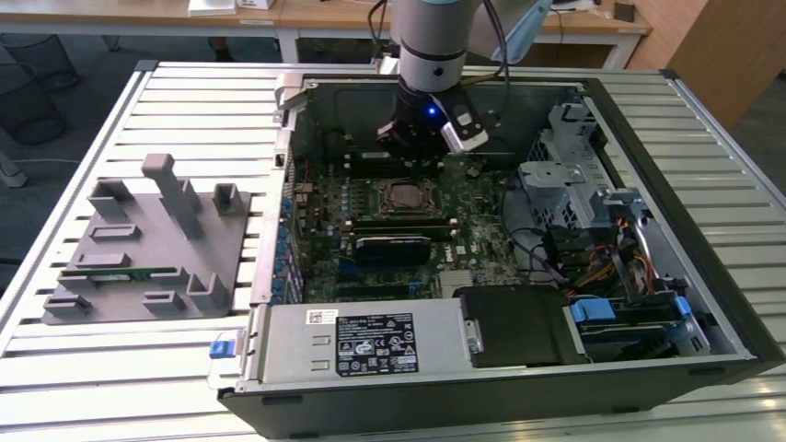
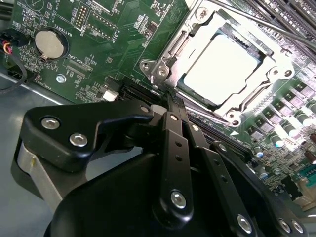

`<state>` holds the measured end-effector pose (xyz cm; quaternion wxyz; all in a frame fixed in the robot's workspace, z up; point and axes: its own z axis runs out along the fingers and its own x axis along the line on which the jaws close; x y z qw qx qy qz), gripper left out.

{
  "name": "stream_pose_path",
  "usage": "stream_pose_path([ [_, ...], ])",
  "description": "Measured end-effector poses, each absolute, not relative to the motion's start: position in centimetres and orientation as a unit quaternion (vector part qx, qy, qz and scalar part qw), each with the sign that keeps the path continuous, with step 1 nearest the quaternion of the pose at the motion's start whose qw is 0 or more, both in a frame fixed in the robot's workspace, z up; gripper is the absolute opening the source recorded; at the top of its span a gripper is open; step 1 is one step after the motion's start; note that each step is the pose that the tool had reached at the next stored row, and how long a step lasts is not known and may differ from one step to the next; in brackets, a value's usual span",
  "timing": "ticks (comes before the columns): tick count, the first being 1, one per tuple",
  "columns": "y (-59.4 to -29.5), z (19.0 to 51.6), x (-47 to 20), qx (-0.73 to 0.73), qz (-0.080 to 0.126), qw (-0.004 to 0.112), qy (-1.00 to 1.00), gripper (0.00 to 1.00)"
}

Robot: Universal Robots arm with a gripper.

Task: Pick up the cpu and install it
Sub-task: 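Install the first cpu locking lever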

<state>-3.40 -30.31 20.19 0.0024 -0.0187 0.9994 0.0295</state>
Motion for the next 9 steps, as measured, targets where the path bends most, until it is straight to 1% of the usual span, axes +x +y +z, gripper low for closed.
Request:
stream_pose_path([
  [9,-30.35,20.11,-3.37,-0.019,0.029,0.002,0.999,0.11],
])
